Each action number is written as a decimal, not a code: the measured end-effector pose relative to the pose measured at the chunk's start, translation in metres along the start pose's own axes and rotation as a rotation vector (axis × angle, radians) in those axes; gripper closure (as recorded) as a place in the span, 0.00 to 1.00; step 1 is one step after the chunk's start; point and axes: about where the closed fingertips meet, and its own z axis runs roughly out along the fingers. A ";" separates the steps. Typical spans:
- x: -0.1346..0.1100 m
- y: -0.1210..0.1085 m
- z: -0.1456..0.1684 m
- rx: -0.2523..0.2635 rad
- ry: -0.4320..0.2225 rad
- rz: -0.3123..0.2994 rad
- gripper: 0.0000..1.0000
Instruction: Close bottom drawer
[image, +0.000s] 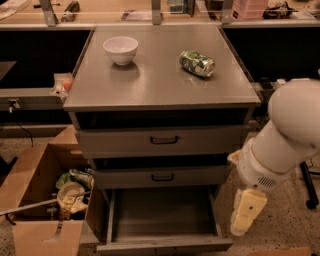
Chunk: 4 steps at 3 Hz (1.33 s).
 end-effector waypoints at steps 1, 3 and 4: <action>0.012 0.020 0.028 -0.054 0.025 0.006 0.00; 0.011 0.022 0.048 -0.069 0.019 0.009 0.00; 0.004 0.031 0.123 -0.128 0.026 -0.033 0.00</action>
Offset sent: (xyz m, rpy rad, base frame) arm -0.0208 -0.0003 -0.0306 -0.0097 0.0571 0.0068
